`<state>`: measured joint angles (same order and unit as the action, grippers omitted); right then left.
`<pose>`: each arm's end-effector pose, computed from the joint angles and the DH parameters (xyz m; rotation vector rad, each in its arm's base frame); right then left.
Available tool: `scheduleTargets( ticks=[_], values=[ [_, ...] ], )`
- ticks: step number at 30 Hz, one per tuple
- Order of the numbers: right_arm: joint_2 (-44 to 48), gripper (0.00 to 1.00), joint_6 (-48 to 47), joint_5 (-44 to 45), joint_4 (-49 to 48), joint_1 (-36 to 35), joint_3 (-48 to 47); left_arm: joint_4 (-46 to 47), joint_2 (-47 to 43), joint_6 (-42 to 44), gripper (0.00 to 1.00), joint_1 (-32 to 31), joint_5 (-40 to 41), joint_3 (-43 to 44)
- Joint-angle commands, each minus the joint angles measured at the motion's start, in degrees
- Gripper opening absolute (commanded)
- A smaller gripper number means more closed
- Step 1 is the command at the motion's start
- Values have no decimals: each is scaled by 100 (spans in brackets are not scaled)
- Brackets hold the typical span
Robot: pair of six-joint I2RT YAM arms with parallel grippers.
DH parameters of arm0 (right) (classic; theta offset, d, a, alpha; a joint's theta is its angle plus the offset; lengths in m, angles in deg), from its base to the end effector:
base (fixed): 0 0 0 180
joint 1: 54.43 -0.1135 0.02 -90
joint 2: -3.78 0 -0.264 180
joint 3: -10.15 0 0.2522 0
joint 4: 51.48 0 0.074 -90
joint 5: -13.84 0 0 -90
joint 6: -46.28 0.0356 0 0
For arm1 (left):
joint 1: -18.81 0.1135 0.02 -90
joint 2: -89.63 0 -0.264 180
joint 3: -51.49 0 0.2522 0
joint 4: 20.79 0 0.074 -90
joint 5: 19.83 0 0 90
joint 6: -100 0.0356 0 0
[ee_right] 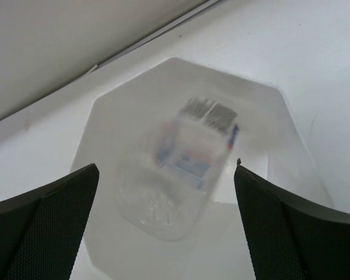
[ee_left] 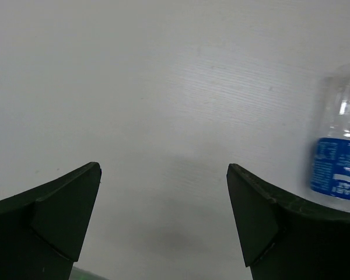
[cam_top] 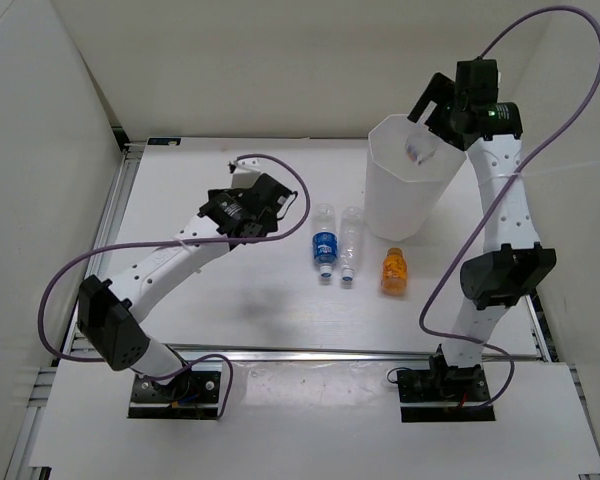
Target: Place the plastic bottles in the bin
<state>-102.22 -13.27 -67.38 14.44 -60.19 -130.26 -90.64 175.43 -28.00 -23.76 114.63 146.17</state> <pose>0.3925 0.0341 0.4527 0.5420 2.0505 0.2141 0.2364 -0.1833 0.3288 -0.1483 2.2603 0.3252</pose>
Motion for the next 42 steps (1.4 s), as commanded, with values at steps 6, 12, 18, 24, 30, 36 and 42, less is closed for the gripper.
scheduleTargets(
  ticks=[6, 12, 18, 24, 30, 36, 42],
  values=[
    [2054, 100, -22, 99, -57, -92, 868, 1742, 1122, 1022, 100, 432, -2510, 783],
    [2864, 100, 233, -165, 479, -92, 1555, 1962, 2467, 961, 100, 671, -3733, 1952],
    [3111, 100, 233, -280, 646, -92, 1670, 2015, 3522, 970, 100, 671, -4086, 2761],
    [3217, 100, 127, -157, 698, -92, 1608, 2015, 3874, 918, 100, 609, -4236, 3087],
    [3217, 100, 127, -104, 699, -92, 1608, 2015, 4050, 812, 100, 609, -4455, 2894],
    [3217, 100, 127, 89, 752, -92, 1714, 2015, 4498, 812, 100, 609, -5229, 3017],
    [3330, 100, 127, 300, 752, -92, 1827, 2015, 4612, 751, 88, 749, -5650, 2710]
  ],
)
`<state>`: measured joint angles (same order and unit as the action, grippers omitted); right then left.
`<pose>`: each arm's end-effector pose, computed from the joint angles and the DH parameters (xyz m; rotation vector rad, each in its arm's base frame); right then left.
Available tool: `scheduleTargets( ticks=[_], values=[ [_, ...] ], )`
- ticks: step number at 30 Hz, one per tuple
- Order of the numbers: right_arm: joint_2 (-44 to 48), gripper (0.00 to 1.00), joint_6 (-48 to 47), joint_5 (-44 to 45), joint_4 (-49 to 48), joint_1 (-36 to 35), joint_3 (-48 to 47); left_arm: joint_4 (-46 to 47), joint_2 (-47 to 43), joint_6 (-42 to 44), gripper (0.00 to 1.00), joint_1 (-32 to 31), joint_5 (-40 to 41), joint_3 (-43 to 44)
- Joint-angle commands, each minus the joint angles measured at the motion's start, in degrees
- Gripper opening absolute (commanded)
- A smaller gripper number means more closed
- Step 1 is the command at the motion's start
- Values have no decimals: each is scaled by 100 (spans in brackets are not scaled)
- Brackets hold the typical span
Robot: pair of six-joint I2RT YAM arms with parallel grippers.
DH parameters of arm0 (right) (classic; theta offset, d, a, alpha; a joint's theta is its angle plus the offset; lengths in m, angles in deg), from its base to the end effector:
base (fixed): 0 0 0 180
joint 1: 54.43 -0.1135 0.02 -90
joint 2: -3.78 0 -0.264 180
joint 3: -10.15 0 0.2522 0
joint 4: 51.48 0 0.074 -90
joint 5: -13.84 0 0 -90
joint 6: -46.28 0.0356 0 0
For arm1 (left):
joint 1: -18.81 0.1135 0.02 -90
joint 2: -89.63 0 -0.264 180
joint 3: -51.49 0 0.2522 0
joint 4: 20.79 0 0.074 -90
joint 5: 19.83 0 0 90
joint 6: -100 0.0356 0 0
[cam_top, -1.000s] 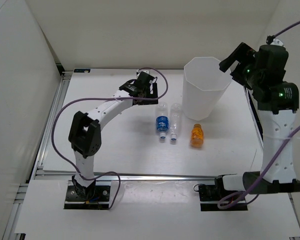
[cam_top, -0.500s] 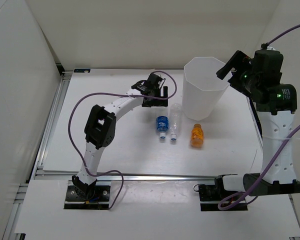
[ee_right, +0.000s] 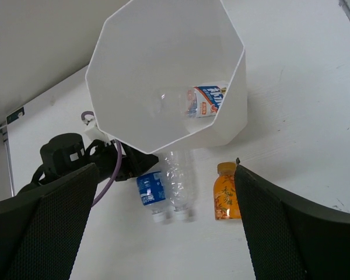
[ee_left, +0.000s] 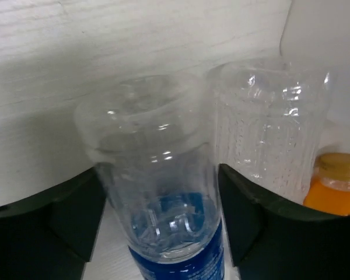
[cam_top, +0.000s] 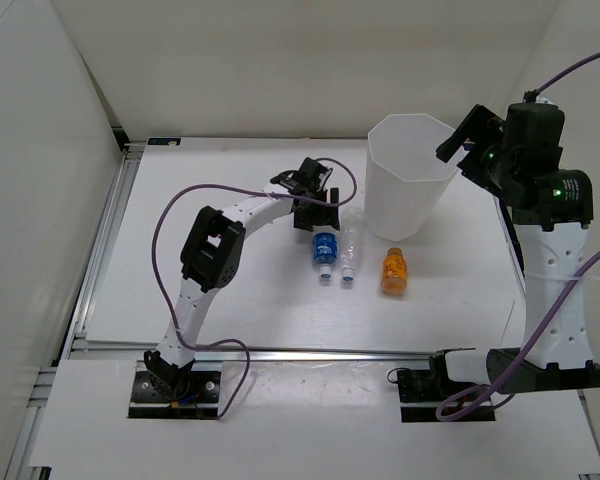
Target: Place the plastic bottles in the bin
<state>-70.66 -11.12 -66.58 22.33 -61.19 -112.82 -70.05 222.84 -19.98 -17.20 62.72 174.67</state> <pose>0.2141 0.0194 0.5102 0.5543 1.9381 0.2707 0.4057 -0.3006 0.1680 0.1908 2.7018 -0.5528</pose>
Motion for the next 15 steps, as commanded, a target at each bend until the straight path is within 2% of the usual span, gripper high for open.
scheduleTargets(
  ticks=[1, 3, 5, 7, 11, 14, 15],
  values=[
    [175, 100, -87, 219, -37, 9, 84, -44, -128, -52, 81, 94, -460, -211],
    [175, 100, -87, 281, -37, 9, 136, -44, -277, -52, 76, 251, -347, -272],
    [175, 100, -87, 281, -37, 9, 137, -44, -409, -52, 54, 339, -188, -273],
    [175, 100, -87, 334, -37, 9, 198, -97, -628, -52, 40, 410, 197, -177],
    [123, 100, -34, 395, -37, 9, 198, -149, -954, -105, 39, 525, 1004, 534],
    [122, 100, 18, 448, -37, 9, 251, -150, -1016, -158, 39, 586, 1577, 1622],
    [122, 100, 18, 448, -37, 9, 251, -150, -920, -158, 39, 586, 1666, 2426]
  ],
)
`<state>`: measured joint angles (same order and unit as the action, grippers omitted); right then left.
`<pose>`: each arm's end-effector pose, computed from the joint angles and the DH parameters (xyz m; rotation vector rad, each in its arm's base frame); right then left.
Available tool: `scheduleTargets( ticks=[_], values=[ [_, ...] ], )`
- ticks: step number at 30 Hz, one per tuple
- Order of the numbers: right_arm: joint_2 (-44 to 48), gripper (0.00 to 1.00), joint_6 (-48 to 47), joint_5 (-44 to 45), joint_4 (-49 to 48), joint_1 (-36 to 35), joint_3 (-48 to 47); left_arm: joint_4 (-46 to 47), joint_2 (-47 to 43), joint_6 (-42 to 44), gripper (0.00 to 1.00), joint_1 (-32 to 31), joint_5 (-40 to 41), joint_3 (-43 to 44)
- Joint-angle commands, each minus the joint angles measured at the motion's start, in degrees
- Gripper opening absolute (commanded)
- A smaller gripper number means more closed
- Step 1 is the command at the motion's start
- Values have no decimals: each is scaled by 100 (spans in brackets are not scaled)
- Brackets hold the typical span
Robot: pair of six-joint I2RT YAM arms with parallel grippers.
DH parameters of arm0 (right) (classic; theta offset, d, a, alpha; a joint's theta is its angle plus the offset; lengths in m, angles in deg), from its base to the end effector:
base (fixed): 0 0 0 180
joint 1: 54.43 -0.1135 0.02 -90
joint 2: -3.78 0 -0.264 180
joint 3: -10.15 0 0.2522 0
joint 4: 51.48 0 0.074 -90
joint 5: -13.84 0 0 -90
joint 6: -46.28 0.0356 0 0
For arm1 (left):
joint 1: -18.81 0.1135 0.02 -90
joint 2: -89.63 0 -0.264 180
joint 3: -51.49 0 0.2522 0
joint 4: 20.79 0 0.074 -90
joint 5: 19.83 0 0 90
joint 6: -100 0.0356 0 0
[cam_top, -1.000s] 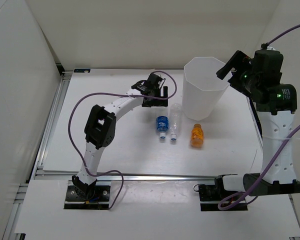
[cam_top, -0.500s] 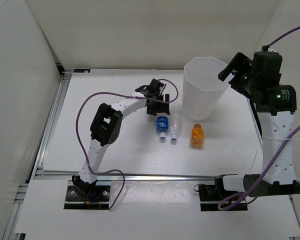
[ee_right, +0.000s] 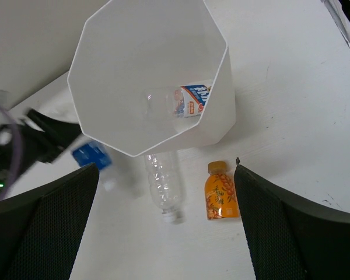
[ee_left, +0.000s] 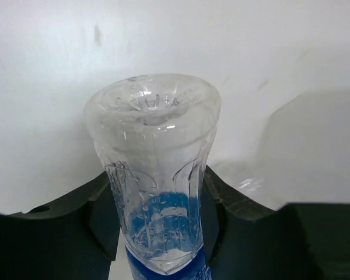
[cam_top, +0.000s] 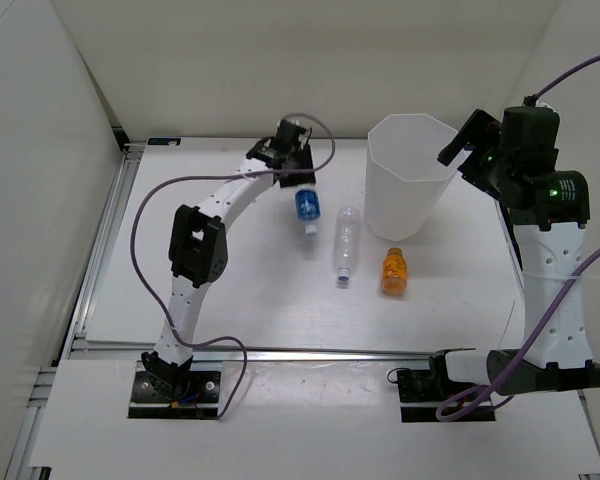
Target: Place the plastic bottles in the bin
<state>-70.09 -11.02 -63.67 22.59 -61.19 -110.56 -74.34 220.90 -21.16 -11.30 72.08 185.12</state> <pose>0.2153 0.0178 0.5013 0.5893 1.9533 0.2096 0.4459 -0.2572 0.2369 -0.0378 2.5108 -0.4147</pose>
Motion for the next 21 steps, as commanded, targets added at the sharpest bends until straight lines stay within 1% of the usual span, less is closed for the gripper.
scheduleTargets(
  ticks=[1, 2, 3, 4, 5, 6, 7, 9, 10, 11, 12, 13, 14, 15, 16, 18, 21],
  values=[
    [65, 100, 7, 157, -64, 9, 26, 348, -499, -40, 39, -4, 732, 1824],
    [65, 100, 7, 218, -11, 9, 26, 410, -392, -40, 39, -4, 732, 2229],
    [65, 100, 7, 219, -11, 9, 26, 759, -321, -100, 37, 57, 566, 2729],
    [65, 100, 7, 219, -11, 9, 78, 1067, -321, -275, 37, 58, 312, 2734],
    [65, 100, 7, 219, -11, 9, 79, 1392, -321, -433, 37, 110, -117, 2734],
    [65, 100, 60, 219, -11, 9, 79, 1691, -390, -592, 38, 110, -225, 2604],
    [65, 100, 60, 271, -11, 69, 79, 2129, -391, -819, 40, 110, -226, 2602],
    [127, 100, 60, 271, -11, 123, 140, 2509, -391, -883, 43, 110, -297, 2602],
    [127, 100, 60, 271, -11, 123, 140, 2720, -391, -883, 43, 110, -349, 2602],
    [179, 100, 60, 341, -11, 123, 140, 3157, -330, -953, 43, 41, -349, 2550],
    [180, 100, 60, 342, -11, 123, 192, 3379, -329, -954, 45, -38, -349, 2550],
    [232, 100, 60, 411, -11, 123, 193, 3860, -155, -1006, 46, -91, -349, 2550],
    [232, 100, 60, 412, -11, 123, 193, 3865, -101, -1006, 46, -92, -349, 2550],
    [232, 100, 60, 482, -11, 123, 193, 4248, -40, -1085, 46, -240, -349, 2550],
    [232, 100, -1, 482, -11, 123, 193, 4365, 22, -1085, 46, -293, -402, 2550],
    [285, 100, -1, 632, 42, 123, 193, 4479, 136, -1085, 49, -460, -402, 2550],
    [338, 100, -1, 781, 42, 123, 193, 4533, 250, -911, 49, -688, -402, 2550]
  ],
)
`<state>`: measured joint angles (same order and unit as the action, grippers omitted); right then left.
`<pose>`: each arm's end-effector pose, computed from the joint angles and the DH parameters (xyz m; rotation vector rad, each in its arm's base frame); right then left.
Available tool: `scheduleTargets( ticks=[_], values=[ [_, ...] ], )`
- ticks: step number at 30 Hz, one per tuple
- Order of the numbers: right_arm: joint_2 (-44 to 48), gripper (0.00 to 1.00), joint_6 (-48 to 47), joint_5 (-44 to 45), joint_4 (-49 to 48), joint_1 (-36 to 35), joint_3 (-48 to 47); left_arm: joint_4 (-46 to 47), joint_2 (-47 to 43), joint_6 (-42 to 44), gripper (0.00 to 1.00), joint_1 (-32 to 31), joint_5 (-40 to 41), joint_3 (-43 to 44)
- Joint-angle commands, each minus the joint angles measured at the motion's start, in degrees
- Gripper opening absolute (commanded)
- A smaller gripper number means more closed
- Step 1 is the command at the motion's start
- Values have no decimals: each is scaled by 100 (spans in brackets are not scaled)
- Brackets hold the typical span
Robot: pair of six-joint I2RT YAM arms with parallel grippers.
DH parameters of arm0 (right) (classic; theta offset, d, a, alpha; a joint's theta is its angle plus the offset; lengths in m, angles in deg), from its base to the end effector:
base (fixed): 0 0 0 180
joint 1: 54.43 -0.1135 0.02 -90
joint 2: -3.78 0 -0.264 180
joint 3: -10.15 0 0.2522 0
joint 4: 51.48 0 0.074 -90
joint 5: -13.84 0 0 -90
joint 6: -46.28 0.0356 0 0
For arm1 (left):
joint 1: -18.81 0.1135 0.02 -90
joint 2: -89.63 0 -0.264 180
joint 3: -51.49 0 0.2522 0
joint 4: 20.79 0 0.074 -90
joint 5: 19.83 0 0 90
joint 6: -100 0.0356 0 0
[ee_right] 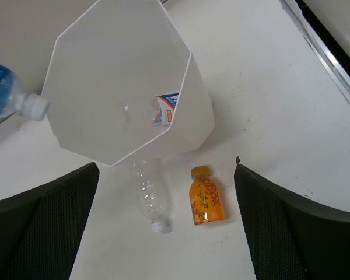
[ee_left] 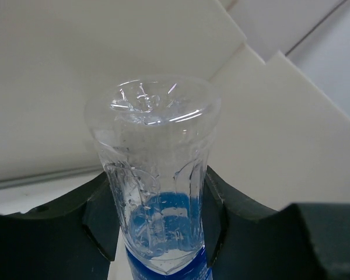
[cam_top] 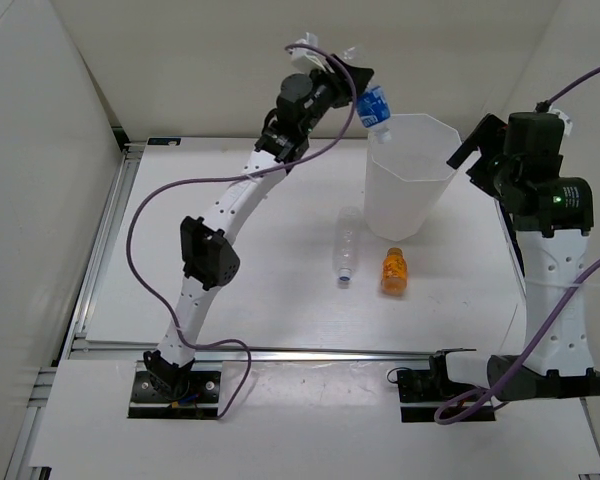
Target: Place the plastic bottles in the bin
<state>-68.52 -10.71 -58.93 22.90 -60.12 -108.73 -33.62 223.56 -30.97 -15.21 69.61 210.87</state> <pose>0.2086 0.0102 0.4978 0.6584 1.9249 0.1153 0.4456 -0.3012 0.4360 -0.0784 1.4367 -1.0992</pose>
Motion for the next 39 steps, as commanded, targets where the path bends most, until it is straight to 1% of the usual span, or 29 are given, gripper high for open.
scheduleTargets(
  ticks=[1, 2, 3, 4, 5, 6, 7, 8, 10, 11, 12, 13, 14, 15, 16, 17, 18, 19, 21, 22, 23, 25, 26, 27, 28, 30, 31, 35, 39],
  values=[
    [241, 100, -32, 307, 11, 16, 9, 513, -16, 72, 50, -350, -155, -25],
    [242, 100, -32, 307, 11, 16, 9, 514, -16, 72, 50, -351, -155, -25],
    [242, 100, -32, 307, 11, 16, 87, 514, -16, 124, 53, -438, -155, -25],
    [294, 100, -32, 307, 11, 16, 158, 514, -16, 185, 60, -500, -155, -25],
    [295, 100, -32, 359, 11, 16, 159, 514, -16, 247, 64, -500, -225, -190],
    [295, 100, -32, 360, 11, 68, 219, 514, -94, 352, 70, -553, -304, -279],
    [347, 100, -32, 360, 11, 68, 290, 514, -147, 405, 79, -553, -366, -376],
    [347, 100, -32, 360, 11, 68, 290, 514, -200, 484, 100, -553, -427, -525],
    [417, 100, -32, 299, 11, 68, 613, 321, -437, 765, 100, -553, -480, -692],
    [479, 100, -32, 298, 63, 68, 755, 268, -551, 879, 100, -553, -533, -963],
    [531, 100, -32, 211, 64, 68, 913, 215, -874, 1228, 100, -553, -533, -1157],
    [628, 100, 20, 141, 64, 129, 1080, 136, -1077, 1423, 100, -553, -411, -1411],
    [689, 100, 21, -25, 64, 130, 1456, 136, -1314, 1599, 100, -553, -280, -2058],
    [760, 100, 21, -158, -84, 130, 1677, 136, -1578, 1749, 100, -553, -104, -2421],
    [926, 100, 21, -298, -155, 130, 1897, 136, -2085, 2011, 100, -553, 72, -2781],
    [1014, 100, 21, -474, -269, 130, 2134, 136, -2325, 2101, 100, -553, 526, -3124],
    [1120, 100, -31, -667, -392, 130, 2406, 136, -2545, 2102, 100, -553, 783, -3832],
    [1312, 100, -32, -843, -619, 130, 2939, 136, -2973, 2102, 100, -466, 951, -4161],
    [1480, 100, 46, -1195, -779, 130, 3443, 136, -3363, 1988, 100, -360, 1311, -4786],
    [1655, 100, 47, -1196, -980, 130, 3707, 136, -3547, 1988, 100, -290, 1408, -5363],
    [1744, 100, 152, -1196, -1078, 60, 4258, 136, -3888, 1909, 100, -289, 1531, -5621],
    [2104, 100, 362, -1056, -1376, -2, 4849, 136, -4180, 1978, 100, -289, 1743, -6270],
    [2236, 100, 459, -1055, -1708, -2, 5148, 136, -4443, 2031, 100, -289, 1795, -6457],
    [2524, 100, 565, -1116, -1894, -63, 5742, 83, -4567, 2032, 100, -289, 1848, -6633],
    [2649, 100, 653, -1195, -2348, -63, 6044, 83, -4682, 2084, 100, -289, 1849, -6965],
    [2816, 100, 776, -1415, -2773, -63, 6729, 30, -5007, 2084, 100, -289, 1910, -7370],
    [2817, 100, 777, -1416, -2914, -116, 6837, 30, -5095, 2137, 100, -289, 1980, -7486],
    [1994, 100, 777, -1302, -3239, -344, 6900, -145, -5473, 2189, 100, -289, 2033, -7838],
    [1377, 100, 584, -1038, -3811, -608, 6900, -338, -5579, 2190, 100, -289, 1981, -7970]
  ],
)
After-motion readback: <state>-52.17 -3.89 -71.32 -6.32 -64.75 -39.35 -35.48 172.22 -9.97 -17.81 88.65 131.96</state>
